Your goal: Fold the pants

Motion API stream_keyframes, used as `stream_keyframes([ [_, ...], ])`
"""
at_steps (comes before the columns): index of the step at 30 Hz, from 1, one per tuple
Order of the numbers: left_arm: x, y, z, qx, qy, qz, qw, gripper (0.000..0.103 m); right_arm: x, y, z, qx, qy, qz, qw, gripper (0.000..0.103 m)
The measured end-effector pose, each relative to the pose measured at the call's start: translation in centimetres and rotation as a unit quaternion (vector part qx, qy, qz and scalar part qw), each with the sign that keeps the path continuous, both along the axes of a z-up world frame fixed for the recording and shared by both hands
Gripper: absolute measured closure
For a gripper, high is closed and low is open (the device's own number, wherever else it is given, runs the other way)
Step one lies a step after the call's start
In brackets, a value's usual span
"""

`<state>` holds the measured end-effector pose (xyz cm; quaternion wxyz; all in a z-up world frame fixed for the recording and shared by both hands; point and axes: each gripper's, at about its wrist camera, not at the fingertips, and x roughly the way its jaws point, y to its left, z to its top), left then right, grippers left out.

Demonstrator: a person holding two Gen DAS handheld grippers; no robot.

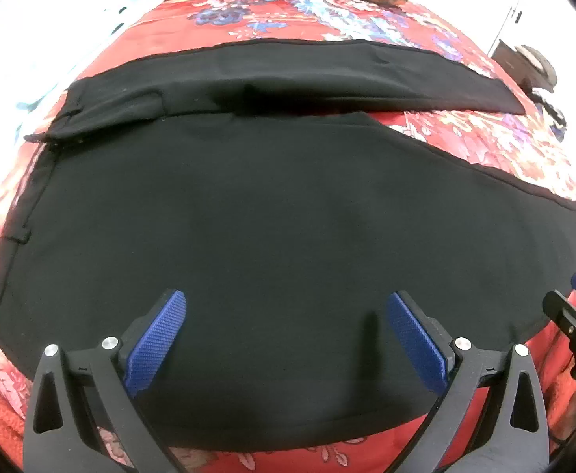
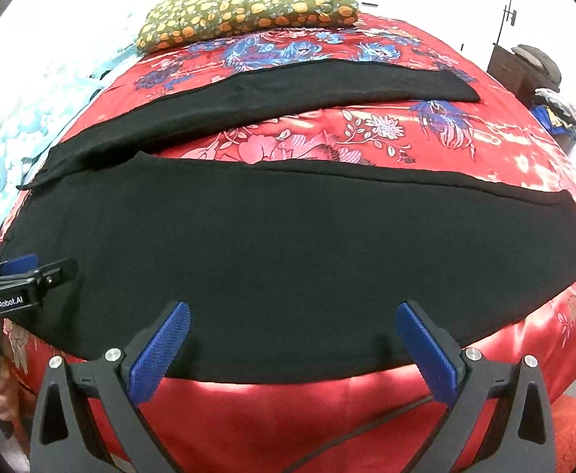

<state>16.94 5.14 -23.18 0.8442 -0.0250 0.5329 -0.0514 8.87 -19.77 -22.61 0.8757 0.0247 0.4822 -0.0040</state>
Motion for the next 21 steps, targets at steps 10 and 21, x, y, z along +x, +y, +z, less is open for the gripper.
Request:
stream_keyframes([
  [10, 0.0, -0.3, -0.7, 0.016, 0.01, -0.01, 0.9998, 0.001, 0.2, 0.4, 0.4, -0.006, -0.016, 0.015, 1.0, 0.0],
  [21, -0.3, -0.1, -1.7, 0.056, 0.017, -0.011, 0.9982, 0.0, 1.9, -7.4, -2.0, 0.016, 0.013, -0.027, 0.999, 0.0],
])
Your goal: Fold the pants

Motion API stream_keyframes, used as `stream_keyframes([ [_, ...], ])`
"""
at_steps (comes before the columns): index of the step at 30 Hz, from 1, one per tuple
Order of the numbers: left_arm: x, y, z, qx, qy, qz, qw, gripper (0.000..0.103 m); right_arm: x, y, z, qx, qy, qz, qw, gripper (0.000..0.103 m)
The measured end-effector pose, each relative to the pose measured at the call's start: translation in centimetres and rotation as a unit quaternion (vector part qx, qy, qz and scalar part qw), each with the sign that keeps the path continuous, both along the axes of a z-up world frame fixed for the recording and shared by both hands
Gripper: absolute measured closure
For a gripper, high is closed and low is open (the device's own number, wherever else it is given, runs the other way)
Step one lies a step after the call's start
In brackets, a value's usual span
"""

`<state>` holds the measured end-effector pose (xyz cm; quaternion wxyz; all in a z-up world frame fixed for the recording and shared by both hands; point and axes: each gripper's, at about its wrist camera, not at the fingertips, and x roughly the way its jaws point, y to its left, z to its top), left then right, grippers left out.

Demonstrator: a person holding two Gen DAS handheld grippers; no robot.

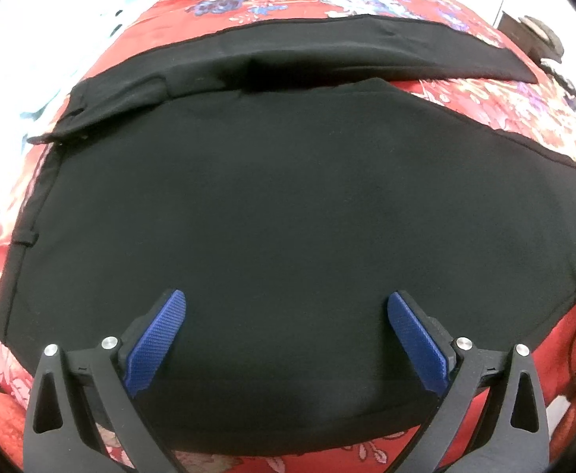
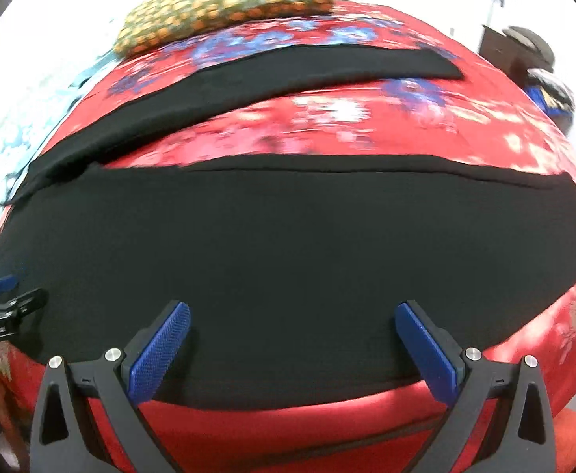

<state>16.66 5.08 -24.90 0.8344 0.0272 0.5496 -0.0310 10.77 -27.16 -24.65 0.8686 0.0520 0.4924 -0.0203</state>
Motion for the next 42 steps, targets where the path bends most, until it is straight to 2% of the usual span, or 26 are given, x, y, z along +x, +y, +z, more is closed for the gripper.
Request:
stream_keyframes([
  [2, -0.1, 0.1, 0.0, 0.0, -0.001, 0.007, 1.0, 0.0, 0.2, -3.2, 0.2, 0.0, -0.004, -0.015, 1.0, 0.0],
  [6, -0.1, 0.1, 0.0, 0.005, -0.001, 0.018, 0.9998, 0.0, 0.6, -12.9, 0.6, -0.012, -0.019, -0.087, 0.996, 0.0],
  [9, 0.0, 0.3, 0.0, 0.006, 0.008, 0.033, 0.9994, 0.0, 0.6, -21.1, -0.3, -0.02, 0.009, -0.167, 0.986, 0.0],
  [12, 0.0, 1.5, 0.5, 0.023, 0.021, 0.064, 0.9974, 0.001, -1.4, -27.9, 0.1, -0.015, 0.006, -0.269, 0.963, 0.0],
  [13, -0.1, 2.5, 0.8, 0.022, 0.021, 0.082, 0.9961, 0.001, -2.7, -30.0, 0.7, 0.008, -0.009, -0.302, 0.953, 0.0],
  [15, -0.3, 4.7, 1.3, 0.004, 0.016, 0.118, 0.9929, 0.001, -5.2, -32.8, 1.7, 0.068, -0.049, -0.336, 0.938, 0.0],
  [18, -0.9, 7.1, 1.8, -0.027, 0.01, 0.142, 0.9895, 0.001, -7.5, -34.3, 2.0, 0.146, -0.086, -0.334, 0.927, 0.0],
  [19, -1.3, 7.4, 1.9, -0.024, 0.006, 0.14, 0.9898, 0.001, -8.0, -34.5, 1.8, 0.178, -0.094, -0.325, 0.924, 0.0],
  [21, -1.5, 7.0, 2.0, -0.016, 0.0, 0.131, 0.9913, 0.001, -8.3, -34.5, 1.6, 0.208, -0.099, -0.313, 0.922, 0.0],
  [23, -1.5, 6.1, 2.0, -0.017, -0.005, 0.113, 0.9934, 0.001, -8.0, -34.1, 1.9, 0.216, -0.107, -0.292, 0.926, 0.0],
  [25, -1.2, 5.2, 2.0, -0.011, -0.007, 0.096, 0.9953, 0.001, -6.8, -33.7, 2.1, 0.202, -0.102, -0.262, 0.938, 0.0],
  [27, -1.0, 4.5, 1.5, 0.004, 0.005, 0.087, 0.9962, 0.001, -4.9, -33.2, 1.4, 0.186, -0.066, -0.249, 0.948, 0.0],
  [29, -1.2, 4.7, 1.2, 0.005, 0.013, 0.095, 0.9953, 0.001, -3.9, -33.4, 0.6, 0.182, -0.047, -0.264, 0.946, 0.0],
  [31, -1.4, 5.6, 1.2, -0.007, 0.013, 0.104, 0.9944, 0.001, -3.5, -34.0, 0.0, 0.202, -0.047, -0.274, 0.939, 0.007],
  [33, -1.7, 5.9, 1.7, 0.004, 0.003, 0.102, 0.9948, 0.001, -3.2, -34.4, -0.2, 0.183, -0.035, -0.283, 0.941, 0.046],
  [34, -1.9, 6.0, 1.9, 0.011, -0.002, 0.099, 0.995, 0.001, -3.1, -34.6, -0.1, 0.167, -0.03, -0.287, 0.943, 0.059],
  [35, -2.1, 5.9, 2.0, 0.018, -0.005, 0.096, 0.9952, 0.001, -3.4, -34.8, 0.1, 0.154, -0.028, -0.293, 0.943, 0.084],
  [38, -2.2, 5.8, 1.8, 0.013, -0.001, 0.09, 0.9958, 0.001, -4.2, -35.6, 0.1, 0.15, -0.03, -0.31, 0.938, 0.085],
  [41, -1.8, 5.4, 1.5, 0.008, 0.008, 0.089, 0.996, 0.001, -4.8, -35.7, -0.2, 0.144, -0.008, -0.304, 0.942, 0.081],
  [42, -1.6, 5.3, 1.6, 0.006, 0.007, 0.089, 0.996, 0.001, -5.3, -35.8, 0.2, 0.139, -0.004, -0.31, 0.941, 0.065],
])
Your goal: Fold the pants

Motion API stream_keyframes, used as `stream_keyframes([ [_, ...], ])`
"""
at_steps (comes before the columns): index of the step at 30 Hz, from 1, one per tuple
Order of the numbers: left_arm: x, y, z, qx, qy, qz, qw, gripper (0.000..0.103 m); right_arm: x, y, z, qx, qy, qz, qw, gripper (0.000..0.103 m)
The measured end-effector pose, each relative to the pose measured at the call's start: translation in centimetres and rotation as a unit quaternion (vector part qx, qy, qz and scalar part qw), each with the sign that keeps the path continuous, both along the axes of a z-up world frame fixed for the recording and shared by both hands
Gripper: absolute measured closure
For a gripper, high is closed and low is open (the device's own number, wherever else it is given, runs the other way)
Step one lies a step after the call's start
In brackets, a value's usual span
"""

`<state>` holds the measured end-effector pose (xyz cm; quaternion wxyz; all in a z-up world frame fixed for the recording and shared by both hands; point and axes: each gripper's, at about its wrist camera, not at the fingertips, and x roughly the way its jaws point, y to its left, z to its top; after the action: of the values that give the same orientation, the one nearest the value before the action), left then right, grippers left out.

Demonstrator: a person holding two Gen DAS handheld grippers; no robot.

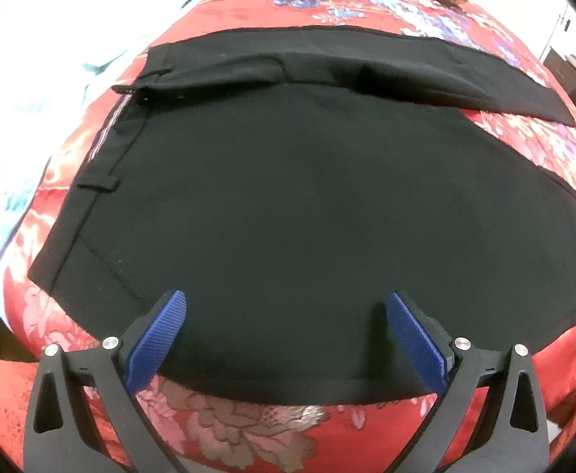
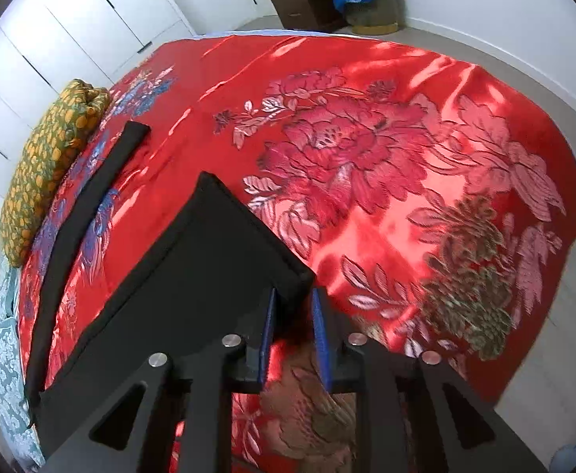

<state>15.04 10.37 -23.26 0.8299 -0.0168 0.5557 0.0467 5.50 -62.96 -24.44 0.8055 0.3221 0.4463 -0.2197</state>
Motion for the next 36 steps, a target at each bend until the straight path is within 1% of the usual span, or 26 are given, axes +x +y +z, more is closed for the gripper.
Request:
stream_keyframes([
  [1, 0.2, -0.1, 0.3, -0.002, -0.005, 0.001, 1.0, 0.001, -0.5, -0.1, 0.6, -0.005, 0.005, -0.01, 1.0, 0.05],
  [2, 0.3, -0.3, 0.7, -0.001, -0.011, 0.001, 0.9999, 0.001, -1.3, -0.1, 1.3, -0.012, 0.003, -0.019, 1.0, 0.018],
  [3, 0.4, -0.3, 1.0, 0.002, -0.015, 0.001, 0.9999, 0.001, -1.9, -0.1, 2.2, -0.02, -0.004, -0.025, 0.999, 0.007],
  [5, 0.6, -0.7, 1.5, 0.019, -0.022, -0.001, 0.9996, 0.001, -3.3, 0.6, 5.0, -0.055, -0.031, -0.032, 0.997, 0.007],
  [8, 0.7, -1.0, 1.9, 0.035, -0.028, -0.006, 0.999, 0.001, -5.1, 2.8, 9.7, -0.105, -0.074, -0.017, 0.992, 0.007],
  [9, 0.8, -1.2, 2.0, 0.039, -0.03, -0.009, 0.9987, 0.001, -5.5, 3.4, 10.9, -0.117, -0.084, -0.013, 0.989, 0.007],
  [10, 0.7, -1.3, 2.2, 0.043, -0.033, -0.013, 0.9984, 0.001, -6.2, 4.8, 12.8, -0.142, -0.102, -0.004, 0.985, 0.006],
  [12, 0.7, -1.6, 2.6, 0.05, -0.04, -0.02, 0.9977, 0.001, -7.1, 7.2, 15.6, -0.187, -0.125, 0.016, 0.974, 0.0],
  [13, 0.6, -1.6, 2.8, 0.052, -0.043, -0.022, 0.9975, 0.001, -7.4, 8.8, 17.0, -0.217, -0.138, 0.028, 0.966, 0.0],
  [14, 0.6, -1.7, 3.0, 0.052, -0.046, -0.024, 0.9973, 0.001, -8.1, 10.9, 18.7, -0.256, -0.152, 0.049, 0.953, 0.0],
  [15, 0.5, -1.7, 3.2, 0.051, -0.049, -0.025, 0.9972, 0.001, -8.3, 12.2, 19.6, -0.278, -0.157, 0.06, 0.946, 0.0],
  [16, 0.3, -1.6, 3.6, 0.048, -0.054, -0.026, 0.997, 0.001, -8.6, 14.2, 20.8, -0.314, -0.165, 0.081, 0.931, 0.0],
  [17, 0.3, -1.6, 3.8, 0.047, -0.057, -0.027, 0.9969, 0.001, -8.8, 15.7, 21.6, -0.339, -0.172, 0.097, 0.92, 0.0],
  [18, 0.2, -1.6, 4.0, 0.047, -0.061, -0.027, 0.9967, 0.001, -9.2, 17.7, 22.7, -0.371, -0.181, 0.122, 0.903, 0.0],
  [20, 0.1, -1.5, 4.6, 0.047, -0.069, -0.027, 0.9962, 0.001, -9.2, 20.1, 23.6, -0.405, -0.185, 0.154, 0.882, 0.0],
  [21, 0.0, -1.5, 4.8, 0.046, -0.071, -0.026, 0.9961, 0.001, -9.1, 21.2, 23.9, -0.414, -0.184, 0.17, 0.875, 0.0],
  [22, 0.0, -1.5, 5.0, 0.044, -0.074, -0.024, 0.996, 0.001, -9.1, 21.9, 24.2, -0.413, -0.183, 0.18, 0.874, 0.0],
  [25, -0.2, -1.3, 6.0, 0.031, -0.083, -0.018, 0.9959, 0.001, -9.0, 23.8, 24.5, -0.398, -0.189, 0.2, 0.875, 0.0],
  [26, -0.3, -1.2, 6.4, 0.024, -0.086, -0.016, 0.9959, 0.001, -9.2, 24.4, 24.5, -0.396, -0.196, 0.204, 0.874, 0.0],
  [27, -0.4, -1.2, 6.7, 0.019, -0.088, -0.016, 0.9958, 0.001, -9.5, 25.3, 24.6, -0.394, -0.207, 0.211, 0.87, 0.0],
  [28, -0.5, -1.2, 7.2, 0.012, -0.093, -0.015, 0.9955, 0.001, -9.8, 26.6, 24.8, -0.392, -0.223, 0.223, 0.864, 0.0],
  [30, -0.7, -1.4, 8.2, 0.001, -0.103, -0.015, 0.9946, 0.001, -10.0, 28.3, 24.5, -0.38, -0.239, 0.245, 0.859, 0.0],
  [31, -0.7, -1.6, 8.7, -0.002, -0.108, -0.016, 0.994, 0.001, -9.8, 28.9, 24.1, -0.373, -0.239, 0.255, 0.859, 0.0],
  [33, -0.8, -2.0, 9.5, -0.008, -0.116, -0.02, 0.993, 0.001, -8.6, 30.5, 22.9, -0.342, -0.222, 0.29, 0.866, 0.0],
  [34, -0.8, -2.3, 9.9, -0.012, -0.12, -0.024, 0.9924, 0.001, -8.1, 31.0, 22.3, -0.334, -0.215, 0.3, 0.867, 0.0],
  [36, -0.7, -2.6, 10.3, -0.016, -0.123, -0.029, 0.9918, 0.001, -7.2, 32.0, 21.5, -0.324, -0.212, 0.317, 0.866, 0.0],
])
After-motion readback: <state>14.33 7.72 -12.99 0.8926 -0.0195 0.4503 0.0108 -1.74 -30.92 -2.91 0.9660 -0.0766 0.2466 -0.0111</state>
